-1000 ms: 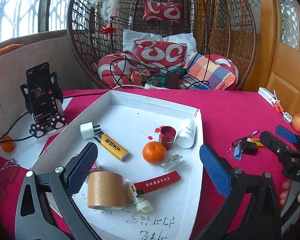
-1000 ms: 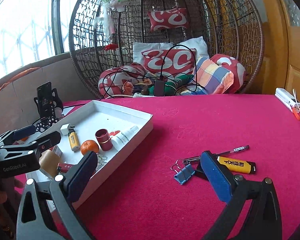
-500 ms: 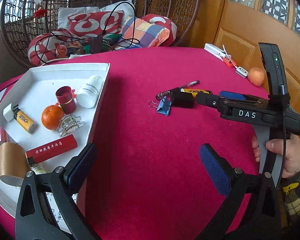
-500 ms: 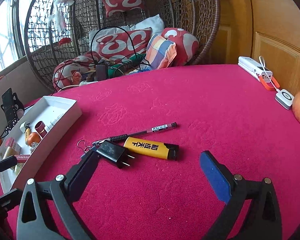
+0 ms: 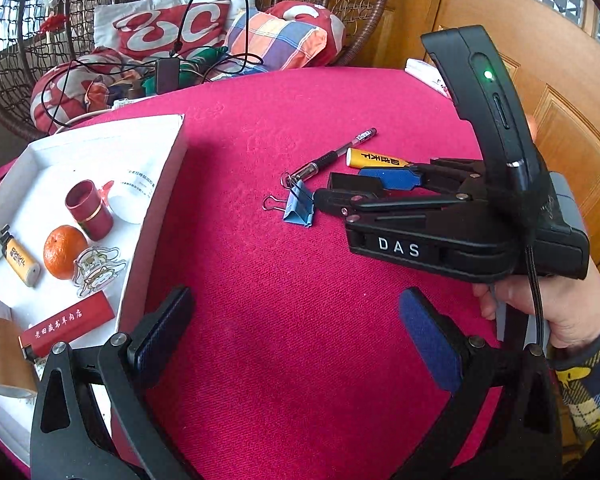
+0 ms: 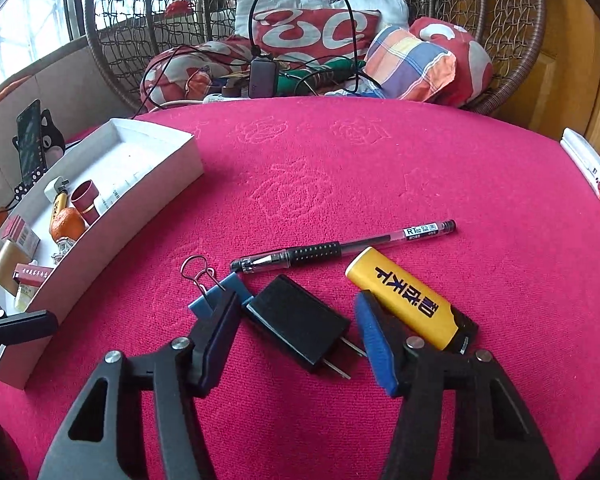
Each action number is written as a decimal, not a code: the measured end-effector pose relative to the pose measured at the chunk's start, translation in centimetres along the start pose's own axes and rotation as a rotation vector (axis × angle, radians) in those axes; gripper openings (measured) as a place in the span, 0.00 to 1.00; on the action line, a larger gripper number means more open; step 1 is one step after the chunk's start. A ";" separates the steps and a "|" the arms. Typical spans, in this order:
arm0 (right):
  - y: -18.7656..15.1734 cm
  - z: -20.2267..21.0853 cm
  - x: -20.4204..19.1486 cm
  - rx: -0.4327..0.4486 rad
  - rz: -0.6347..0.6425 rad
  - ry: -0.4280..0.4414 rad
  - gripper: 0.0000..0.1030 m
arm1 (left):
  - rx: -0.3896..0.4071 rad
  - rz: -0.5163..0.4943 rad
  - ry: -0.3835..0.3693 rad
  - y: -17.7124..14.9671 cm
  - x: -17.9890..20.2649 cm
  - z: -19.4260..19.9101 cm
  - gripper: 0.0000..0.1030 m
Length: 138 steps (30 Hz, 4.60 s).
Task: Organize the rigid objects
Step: 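Grasp the blue binder clip with the left tool while the right grasps the black charger, then carry the clip with the left tool while the right carries the charger to the tray, then release the clip and charger into the tray and open both tools, then grasp the black pen with the left tool while the right grasps the yellow lighter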
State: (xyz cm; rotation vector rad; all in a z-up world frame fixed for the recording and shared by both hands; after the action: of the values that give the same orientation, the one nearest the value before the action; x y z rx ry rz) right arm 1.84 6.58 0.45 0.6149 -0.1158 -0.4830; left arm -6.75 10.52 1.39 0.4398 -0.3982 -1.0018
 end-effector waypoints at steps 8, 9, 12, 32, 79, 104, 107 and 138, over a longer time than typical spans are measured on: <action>-4.3 3.4 5.7 0.036 -0.179 0.005 0.48 | -0.040 -0.025 0.023 3.1 1.5 -3.8 0.71; -4.7 3.7 6.4 0.040 -0.208 0.012 0.48 | -0.046 -0.022 0.035 3.6 1.4 -4.4 0.68; -5.2 4.0 7.6 0.059 -0.263 0.076 0.48 | -0.041 -0.021 0.079 4.8 1.1 -5.6 0.65; -5.9 5.5 7.5 0.136 -0.314 0.083 0.48 | 0.096 -0.012 -0.027 2.8 2.0 -1.3 0.20; 4.0 3.9 -17.7 0.101 0.146 0.326 0.48 | 0.385 0.556 0.054 -4.5 -22.7 10.4 0.20; 1.2 3.8 -13.0 0.248 0.069 0.166 1.00 | 0.413 0.440 0.166 -3.8 -17.9 10.9 0.99; 1.1 4.5 -9.1 0.284 0.058 0.090 1.00 | 0.416 0.369 0.127 -3.0 -15.5 10.6 0.99; -7.2 5.7 11.6 0.011 -0.138 0.044 0.22 | -0.086 -0.228 0.021 11.6 2.9 -9.8 0.52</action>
State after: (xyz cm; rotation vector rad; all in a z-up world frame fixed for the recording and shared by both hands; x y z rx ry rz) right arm 7.80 -7.03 0.50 0.6462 -0.0347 -0.6018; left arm 7.89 15.09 -0.41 0.4243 -0.2894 -1.2303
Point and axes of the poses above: each gripper's, at about its wrist camera, not at the fingertips, and z roughly against the way its jaws point, x to its right, y to its top, the point moved 1 cm from there along -z, roughly the way its jaws point, and after that the axes turned 8 degrees about -x, right-handed, at the moved point
